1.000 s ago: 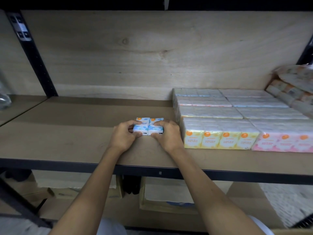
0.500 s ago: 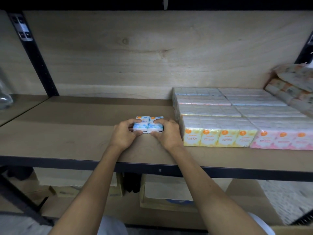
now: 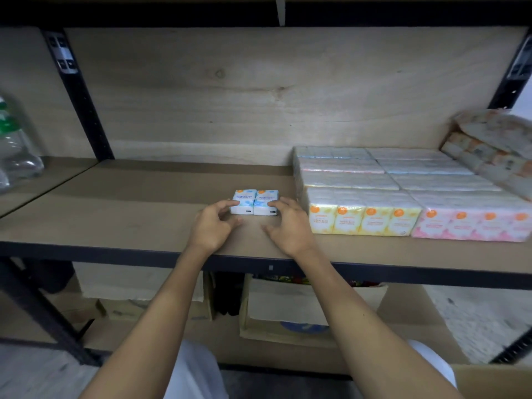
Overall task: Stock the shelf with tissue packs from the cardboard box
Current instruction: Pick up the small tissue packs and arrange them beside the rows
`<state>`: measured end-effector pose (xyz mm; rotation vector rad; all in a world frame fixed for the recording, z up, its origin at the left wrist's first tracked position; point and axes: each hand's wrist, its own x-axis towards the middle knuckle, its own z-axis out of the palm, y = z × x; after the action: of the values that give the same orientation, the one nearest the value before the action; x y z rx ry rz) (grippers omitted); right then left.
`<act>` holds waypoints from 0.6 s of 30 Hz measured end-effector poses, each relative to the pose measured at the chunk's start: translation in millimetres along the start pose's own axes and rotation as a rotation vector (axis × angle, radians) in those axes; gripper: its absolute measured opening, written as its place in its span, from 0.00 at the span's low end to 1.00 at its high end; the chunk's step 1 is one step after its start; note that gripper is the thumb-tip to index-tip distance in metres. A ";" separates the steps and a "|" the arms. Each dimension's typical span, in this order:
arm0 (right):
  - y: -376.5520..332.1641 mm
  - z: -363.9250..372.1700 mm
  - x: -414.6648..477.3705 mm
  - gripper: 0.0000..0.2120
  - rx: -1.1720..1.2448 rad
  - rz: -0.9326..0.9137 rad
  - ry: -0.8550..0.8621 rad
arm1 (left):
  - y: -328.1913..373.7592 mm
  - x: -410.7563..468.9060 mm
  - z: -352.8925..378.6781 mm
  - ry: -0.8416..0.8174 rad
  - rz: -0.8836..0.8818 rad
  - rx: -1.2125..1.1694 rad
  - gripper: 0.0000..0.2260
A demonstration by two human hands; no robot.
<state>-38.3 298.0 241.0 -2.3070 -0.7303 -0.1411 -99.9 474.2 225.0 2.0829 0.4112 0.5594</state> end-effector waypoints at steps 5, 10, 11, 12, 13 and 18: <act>2.3 -4.6 -37.6 0.22 -0.067 -0.079 -0.006 | 10.3 -41.0 0.2 0.038 0.050 0.085 0.16; 5.9 -2.4 -81.1 0.21 -0.141 -0.172 0.042 | 17.8 -91.4 7.7 0.031 0.201 0.206 0.15; 7.8 -1.8 -90.4 0.21 -0.163 -0.189 0.061 | 18.2 -101.4 9.9 0.023 0.225 0.227 0.15; 9.7 -1.6 -99.6 0.20 -0.179 -0.204 0.082 | 18.7 -110.9 12.5 0.018 0.253 0.246 0.15; 11.9 -1.0 -111.4 0.20 -0.187 -0.214 0.104 | 17.8 -122.1 16.1 0.017 0.283 0.260 0.15; 25.1 5.8 -160.0 0.19 -0.150 -0.206 0.188 | 1.8 -169.5 38.7 0.027 0.370 0.266 0.17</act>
<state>-158.8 212.5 174.5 -2.3134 -0.8833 -0.5158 -221.7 363.6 168.6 2.4304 0.1166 0.7837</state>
